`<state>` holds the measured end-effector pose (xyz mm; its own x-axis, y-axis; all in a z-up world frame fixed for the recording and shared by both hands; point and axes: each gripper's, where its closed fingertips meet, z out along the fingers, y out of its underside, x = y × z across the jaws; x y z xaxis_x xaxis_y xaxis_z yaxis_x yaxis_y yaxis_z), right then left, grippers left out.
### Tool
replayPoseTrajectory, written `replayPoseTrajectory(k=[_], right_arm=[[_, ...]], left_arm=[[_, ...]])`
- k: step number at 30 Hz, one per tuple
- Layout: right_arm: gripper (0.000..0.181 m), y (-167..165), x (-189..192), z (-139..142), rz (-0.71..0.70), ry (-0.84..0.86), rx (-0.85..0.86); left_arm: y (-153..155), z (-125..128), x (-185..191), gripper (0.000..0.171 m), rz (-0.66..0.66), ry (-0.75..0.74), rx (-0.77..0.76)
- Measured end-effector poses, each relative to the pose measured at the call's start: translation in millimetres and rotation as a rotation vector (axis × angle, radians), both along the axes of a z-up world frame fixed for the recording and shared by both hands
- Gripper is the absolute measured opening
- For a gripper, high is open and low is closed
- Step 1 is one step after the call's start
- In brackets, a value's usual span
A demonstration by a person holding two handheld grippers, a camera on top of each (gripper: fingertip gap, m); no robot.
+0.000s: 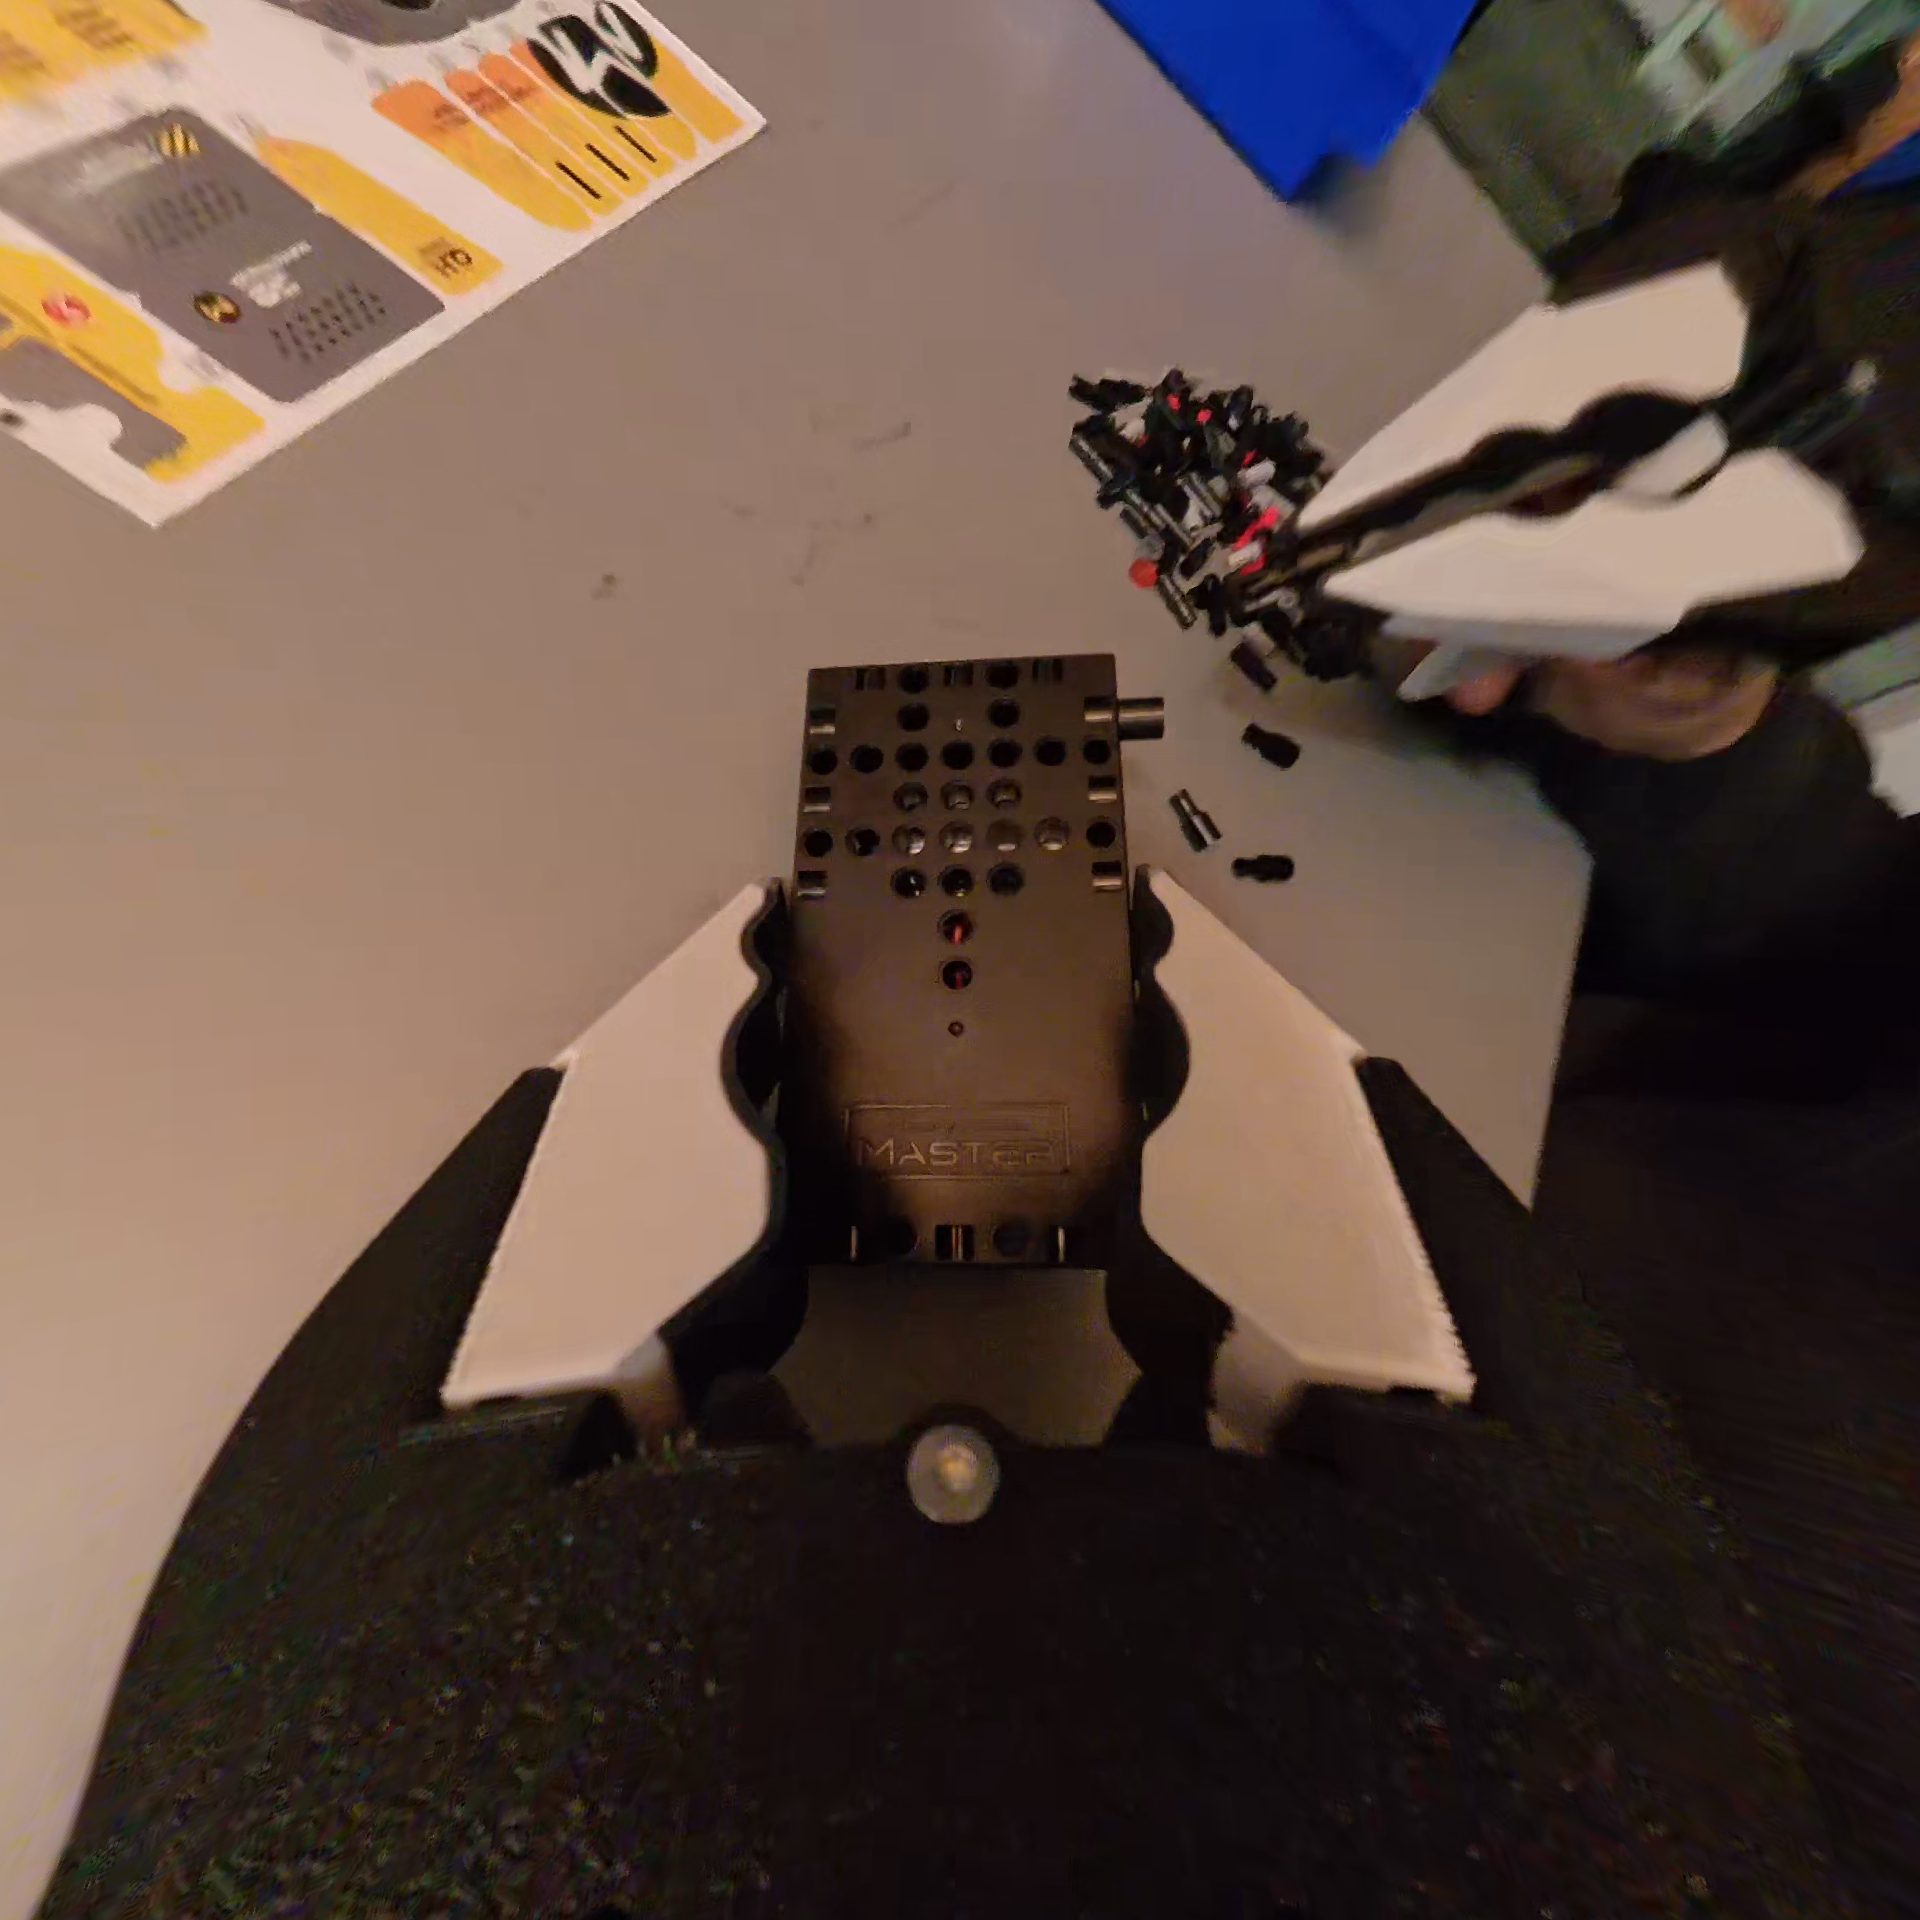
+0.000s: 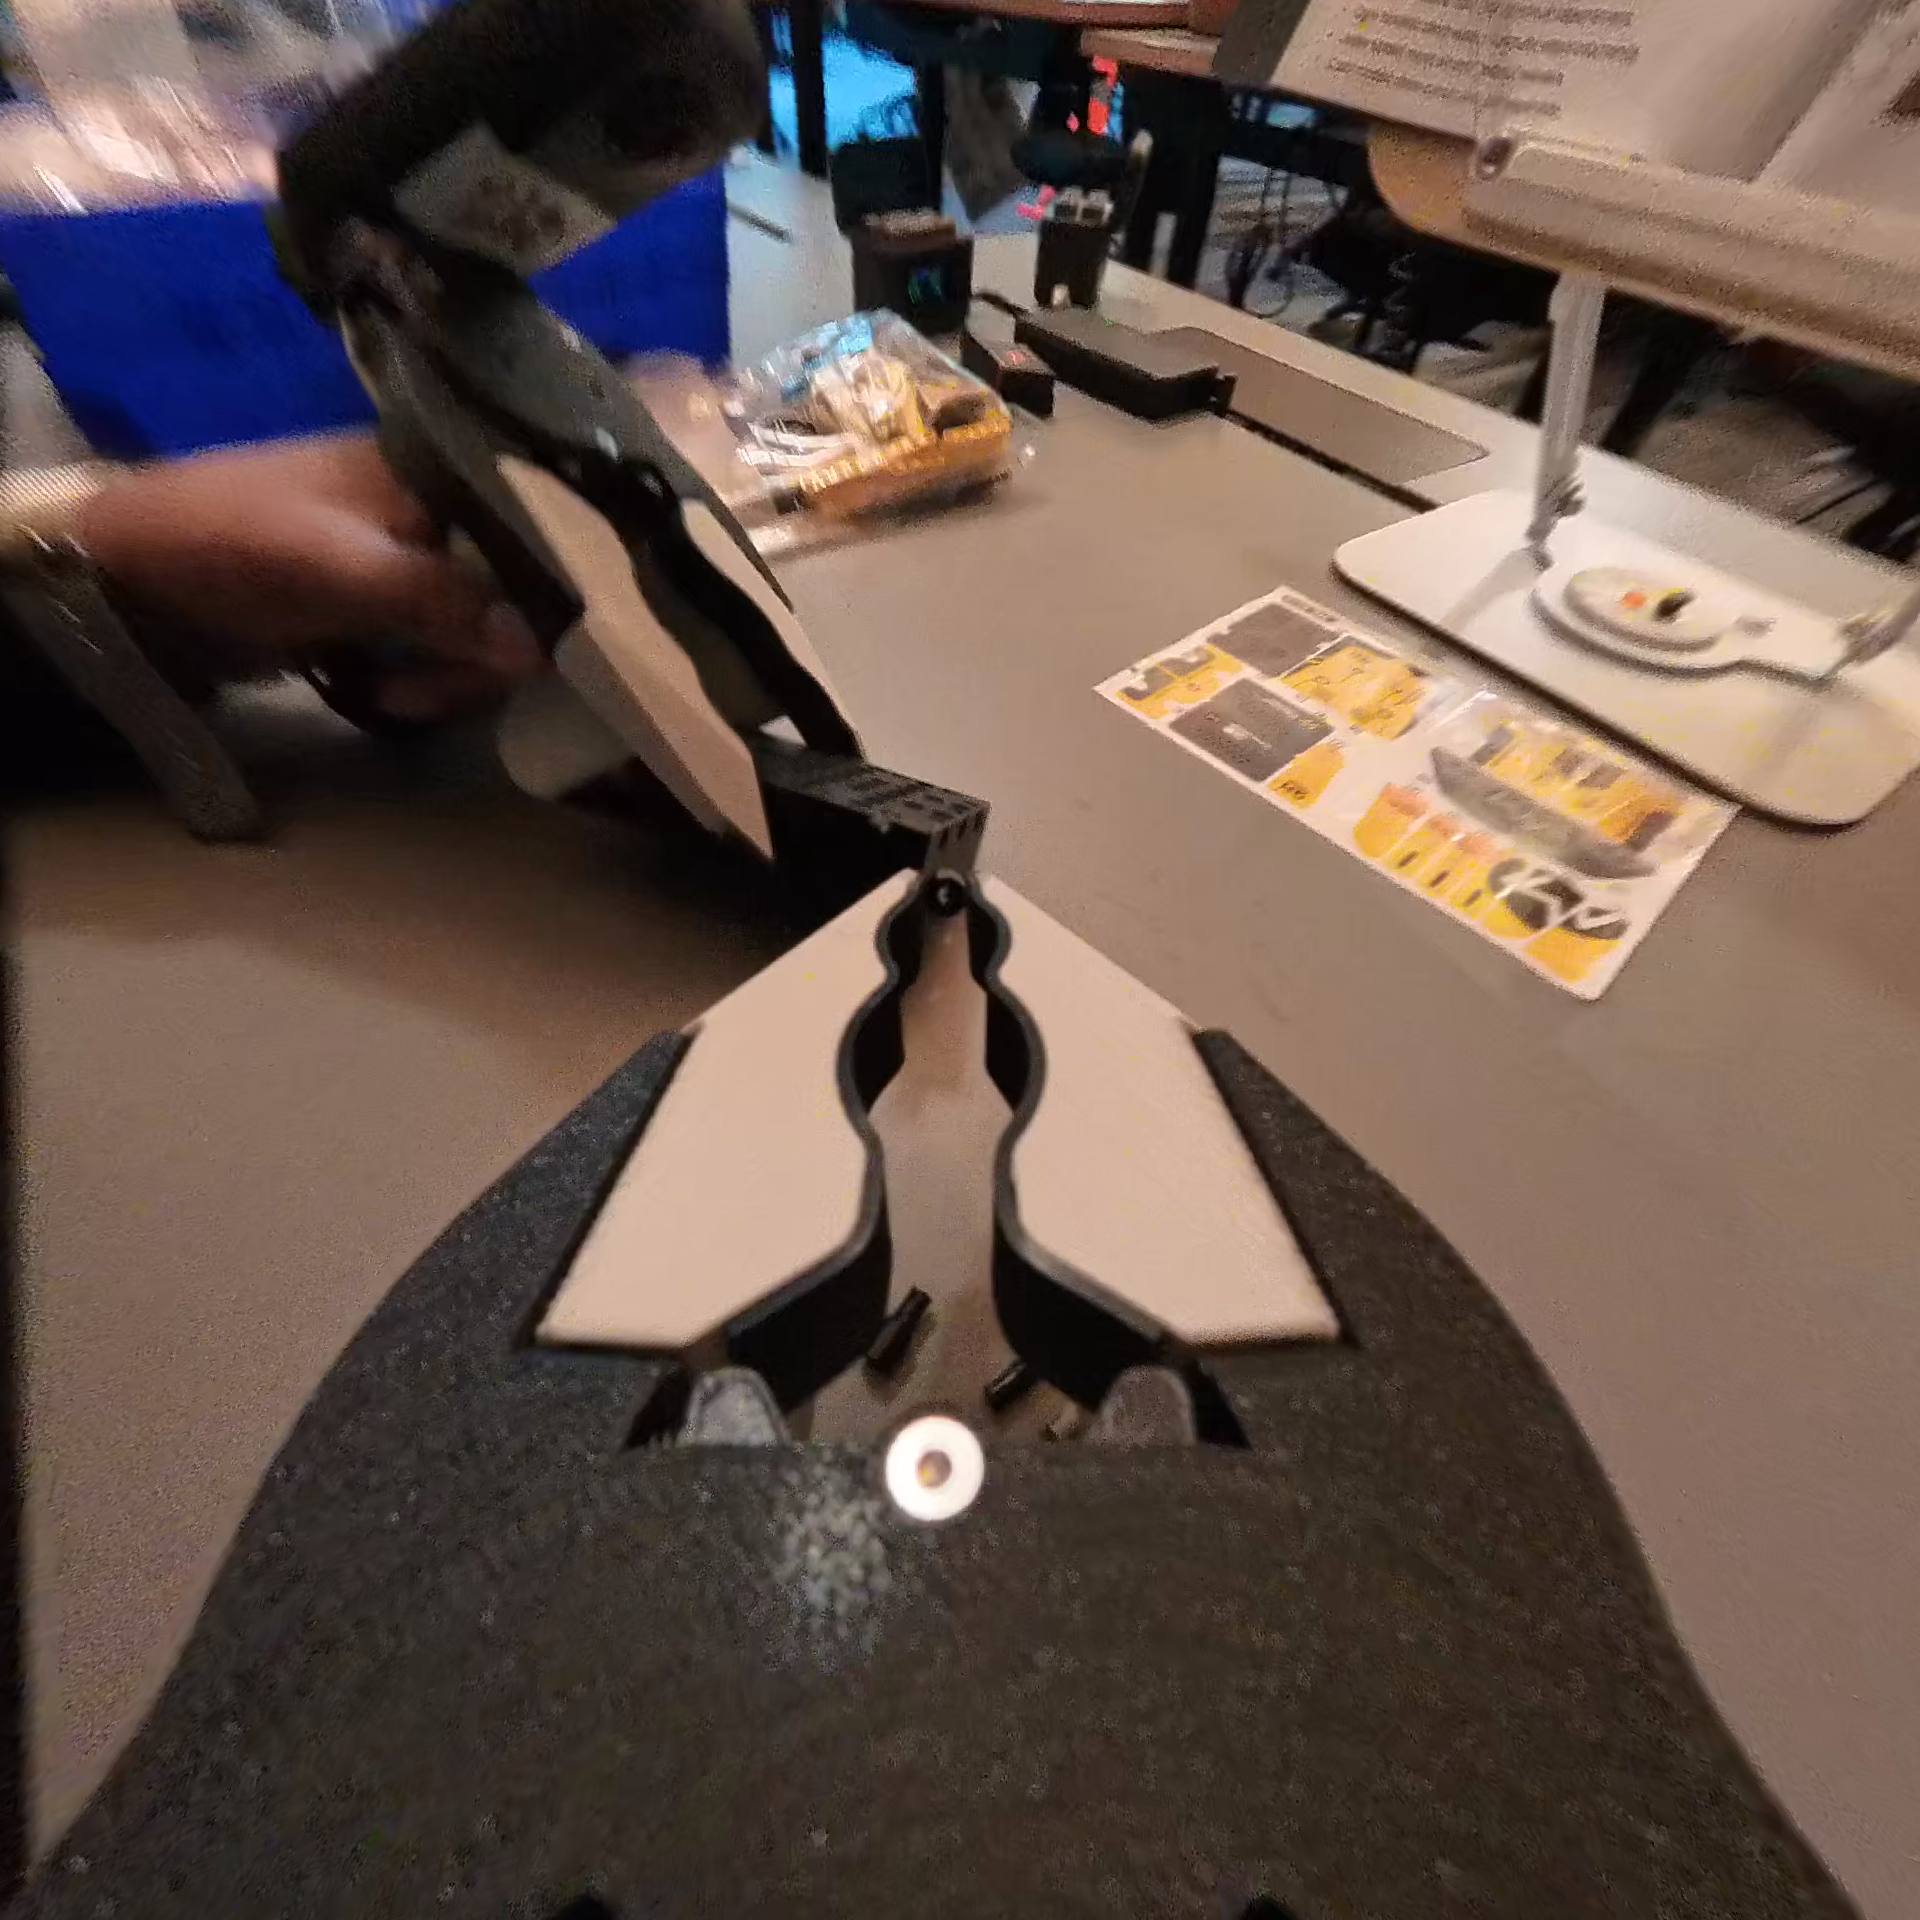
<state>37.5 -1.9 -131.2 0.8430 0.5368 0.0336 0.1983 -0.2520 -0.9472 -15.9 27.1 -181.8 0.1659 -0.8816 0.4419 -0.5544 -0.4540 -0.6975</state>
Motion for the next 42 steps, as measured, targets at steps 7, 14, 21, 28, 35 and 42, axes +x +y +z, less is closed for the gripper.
replayPoseTrajectory(k=[7, 14, 21, 28, 35, 42], right_arm=[[0.007, 4.8, -16.8, -8.9, -0.027, -0.289, 0.098], [0.007, 10.1, -20.0, -5.6, -0.024, -0.254, 0.089], [0.007, 9.4, -24.1, -5.8, -0.002, -0.276, 0.105], [0.007, 7.3, -30.1, -9.9, 0.032, -0.329, 0.124], [0.007, 7.1, -30.7, -11.4, 0.039, -0.387, 0.159], [0.007, 5.9, -30.6, -12.7, 0.048, -0.401, 0.171]], left_arm=[[0.4, 0.9, -0.9, 0.066, 0.014, -0.012, -0.050], [0.3, 2.5, -1.6, 0.066, 0.007, -0.036, -0.092], [-4.4, 4.0, -4.4, 0.065, -0.030, -0.055, -0.131], [-6.9, 4.0, -5.7, 0.065, -0.054, -0.057, -0.134], [-7.6, 3.0, -6.1, 0.065, -0.064, -0.048, -0.110], [-8.0, 2.4, -6.2, 0.065, -0.070, -0.041, -0.090]])
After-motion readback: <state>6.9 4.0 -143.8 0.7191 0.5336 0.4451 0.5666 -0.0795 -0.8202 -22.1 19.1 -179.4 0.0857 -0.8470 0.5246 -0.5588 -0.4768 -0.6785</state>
